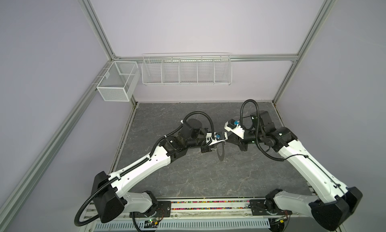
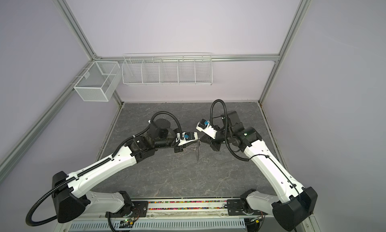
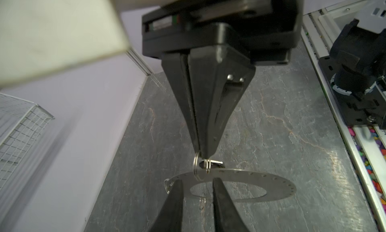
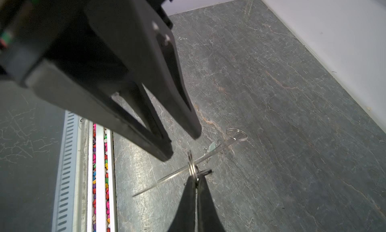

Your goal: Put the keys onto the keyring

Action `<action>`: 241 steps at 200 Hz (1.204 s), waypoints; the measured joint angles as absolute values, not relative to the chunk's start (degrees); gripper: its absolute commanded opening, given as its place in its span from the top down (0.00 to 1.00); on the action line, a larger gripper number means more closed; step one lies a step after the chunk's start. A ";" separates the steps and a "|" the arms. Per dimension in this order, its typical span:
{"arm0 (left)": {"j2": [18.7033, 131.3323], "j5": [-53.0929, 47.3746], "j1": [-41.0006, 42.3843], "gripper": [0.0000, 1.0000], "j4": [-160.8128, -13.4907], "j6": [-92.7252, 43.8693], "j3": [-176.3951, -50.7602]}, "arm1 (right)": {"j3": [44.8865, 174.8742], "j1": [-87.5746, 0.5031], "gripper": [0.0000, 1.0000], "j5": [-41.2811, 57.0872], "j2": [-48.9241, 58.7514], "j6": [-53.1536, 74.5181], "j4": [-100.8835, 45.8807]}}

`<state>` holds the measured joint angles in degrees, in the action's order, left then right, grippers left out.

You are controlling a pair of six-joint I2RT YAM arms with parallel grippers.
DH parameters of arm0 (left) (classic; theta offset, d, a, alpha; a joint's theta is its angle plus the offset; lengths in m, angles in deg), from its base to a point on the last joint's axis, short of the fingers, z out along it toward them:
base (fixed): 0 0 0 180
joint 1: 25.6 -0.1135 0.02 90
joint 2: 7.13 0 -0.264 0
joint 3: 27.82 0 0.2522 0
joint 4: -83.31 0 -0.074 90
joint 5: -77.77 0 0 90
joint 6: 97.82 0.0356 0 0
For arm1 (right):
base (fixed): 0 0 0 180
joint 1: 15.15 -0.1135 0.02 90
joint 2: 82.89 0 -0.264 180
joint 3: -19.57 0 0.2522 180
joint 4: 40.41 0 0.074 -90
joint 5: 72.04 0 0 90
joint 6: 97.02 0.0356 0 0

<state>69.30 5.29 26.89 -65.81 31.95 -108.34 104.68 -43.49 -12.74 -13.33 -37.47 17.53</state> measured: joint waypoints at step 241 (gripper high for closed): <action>73.67 3.32 28.55 1.00 -61.41 34.92 -113.48 | 101.79 -45.68 0.93 -7.21 -15.25 -38.83 15.54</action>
